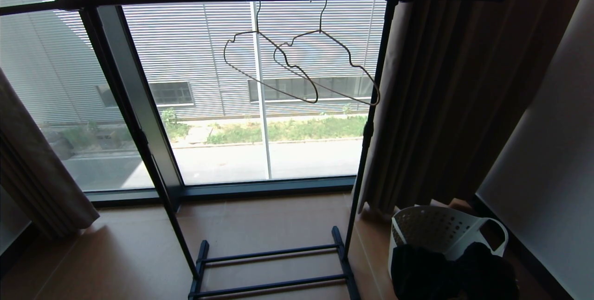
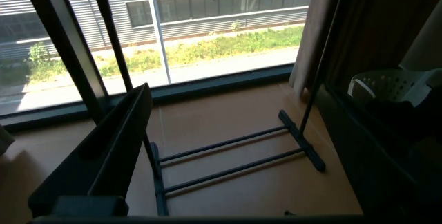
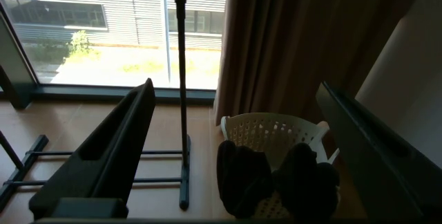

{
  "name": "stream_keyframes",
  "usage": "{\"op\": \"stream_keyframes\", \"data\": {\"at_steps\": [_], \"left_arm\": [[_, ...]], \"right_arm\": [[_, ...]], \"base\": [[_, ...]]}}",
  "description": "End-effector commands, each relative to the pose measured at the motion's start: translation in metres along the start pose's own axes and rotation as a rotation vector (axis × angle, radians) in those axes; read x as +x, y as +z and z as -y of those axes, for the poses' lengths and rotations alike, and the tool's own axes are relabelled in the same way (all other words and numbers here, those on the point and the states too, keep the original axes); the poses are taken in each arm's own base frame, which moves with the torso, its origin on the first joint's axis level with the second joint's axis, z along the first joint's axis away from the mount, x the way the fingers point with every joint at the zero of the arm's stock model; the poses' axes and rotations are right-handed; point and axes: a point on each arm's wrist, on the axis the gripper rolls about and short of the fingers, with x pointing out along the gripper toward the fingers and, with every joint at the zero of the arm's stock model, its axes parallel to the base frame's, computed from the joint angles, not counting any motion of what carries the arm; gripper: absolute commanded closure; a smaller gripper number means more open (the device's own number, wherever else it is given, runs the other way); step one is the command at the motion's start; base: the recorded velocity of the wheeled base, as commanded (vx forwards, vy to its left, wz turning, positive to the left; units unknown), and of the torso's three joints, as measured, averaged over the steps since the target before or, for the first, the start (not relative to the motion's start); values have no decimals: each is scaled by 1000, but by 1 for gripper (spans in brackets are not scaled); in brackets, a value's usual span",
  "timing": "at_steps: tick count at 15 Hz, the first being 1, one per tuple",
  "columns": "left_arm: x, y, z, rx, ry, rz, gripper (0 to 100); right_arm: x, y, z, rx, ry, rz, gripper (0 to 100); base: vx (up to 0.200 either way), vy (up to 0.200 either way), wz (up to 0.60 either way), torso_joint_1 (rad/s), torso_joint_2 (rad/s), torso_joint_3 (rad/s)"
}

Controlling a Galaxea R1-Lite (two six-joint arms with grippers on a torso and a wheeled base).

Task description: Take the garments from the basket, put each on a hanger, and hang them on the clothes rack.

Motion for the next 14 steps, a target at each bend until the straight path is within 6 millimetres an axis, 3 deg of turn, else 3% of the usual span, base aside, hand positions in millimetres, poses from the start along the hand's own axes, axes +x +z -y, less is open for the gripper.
{"op": "stream_keyframes", "data": {"at_steps": [1, 14], "left_arm": [[0, 0, 0, 0, 0, 0, 0], [0, 0, 0, 13, -4, -1, 0]], "right_arm": [[0, 0, 0, -1, -1, 1, 0], [0, 0, 0, -1, 1, 1, 0]], "base": [[0, 0, 0, 0, 0, 0], [0, 0, 0, 0, 0, 0]]}}
